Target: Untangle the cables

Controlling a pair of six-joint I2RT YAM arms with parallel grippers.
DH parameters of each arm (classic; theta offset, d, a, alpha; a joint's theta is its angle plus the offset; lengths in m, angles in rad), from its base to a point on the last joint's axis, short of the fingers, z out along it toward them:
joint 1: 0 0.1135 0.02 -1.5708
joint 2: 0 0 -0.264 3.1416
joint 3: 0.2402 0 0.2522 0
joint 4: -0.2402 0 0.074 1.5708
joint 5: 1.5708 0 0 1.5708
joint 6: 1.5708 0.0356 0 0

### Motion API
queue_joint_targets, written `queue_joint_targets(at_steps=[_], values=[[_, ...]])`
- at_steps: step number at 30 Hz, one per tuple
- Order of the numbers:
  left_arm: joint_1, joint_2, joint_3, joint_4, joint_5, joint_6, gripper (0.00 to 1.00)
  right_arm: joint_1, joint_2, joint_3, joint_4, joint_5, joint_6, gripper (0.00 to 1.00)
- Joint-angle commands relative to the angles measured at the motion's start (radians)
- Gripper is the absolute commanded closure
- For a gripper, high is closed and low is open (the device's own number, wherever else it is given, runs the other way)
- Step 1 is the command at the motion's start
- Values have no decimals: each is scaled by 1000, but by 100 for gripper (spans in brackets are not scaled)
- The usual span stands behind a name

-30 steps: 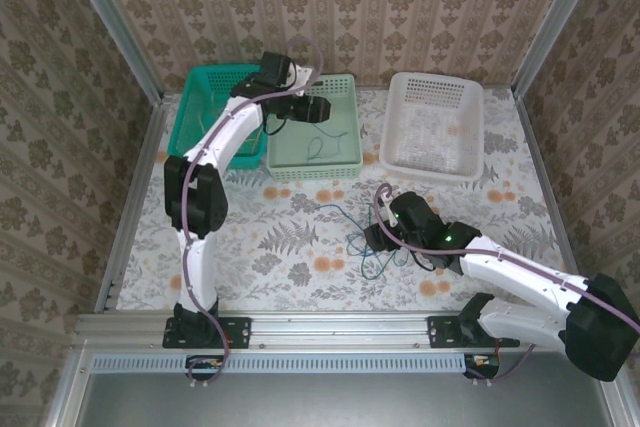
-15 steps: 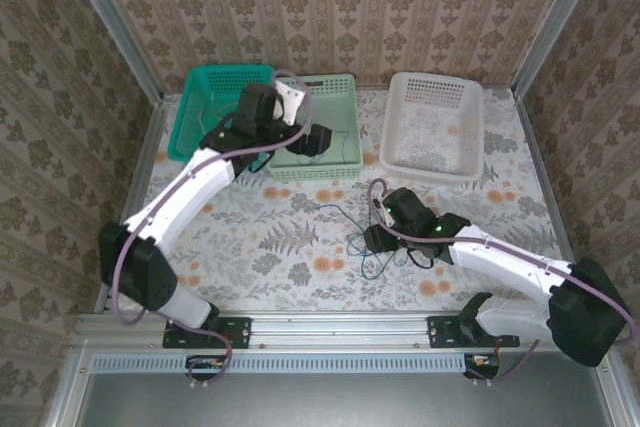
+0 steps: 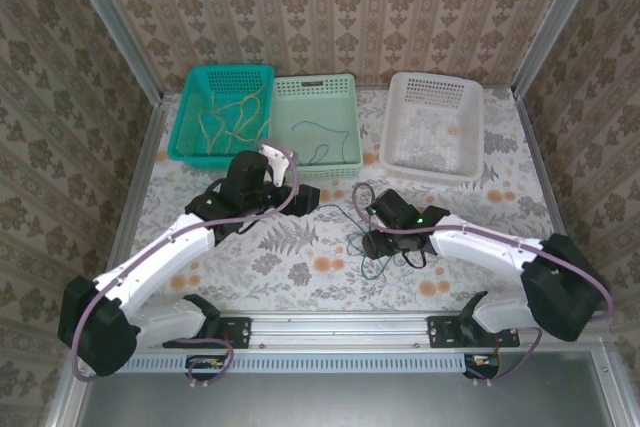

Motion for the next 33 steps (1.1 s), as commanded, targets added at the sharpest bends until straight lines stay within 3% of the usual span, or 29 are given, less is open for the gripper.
queue_joint_targets(at_steps=[1, 5, 15, 23, 28, 33], values=[[-8, -42, -18, 34, -31, -37, 0, 6, 77, 48, -11, 47, -15, 47], [-14, -69, -35, 23, -34, -44, 0, 6, 125, 68, 6, 93, -16, 54], [-14, -128, -85, 22, -69, -58, 0, 9, 106, 98, 1, 102, -25, 95], [-15, -113, -89, 39, -53, -58, 0, 16, -107, 127, -48, 35, -17, 100], [-21, -115, -108, 118, 70, -33, 0, 15, -213, 216, -114, -46, -41, 100], [-46, -104, -96, 145, 119, -18, 0, 15, -267, 282, -126, -116, -42, 100]])
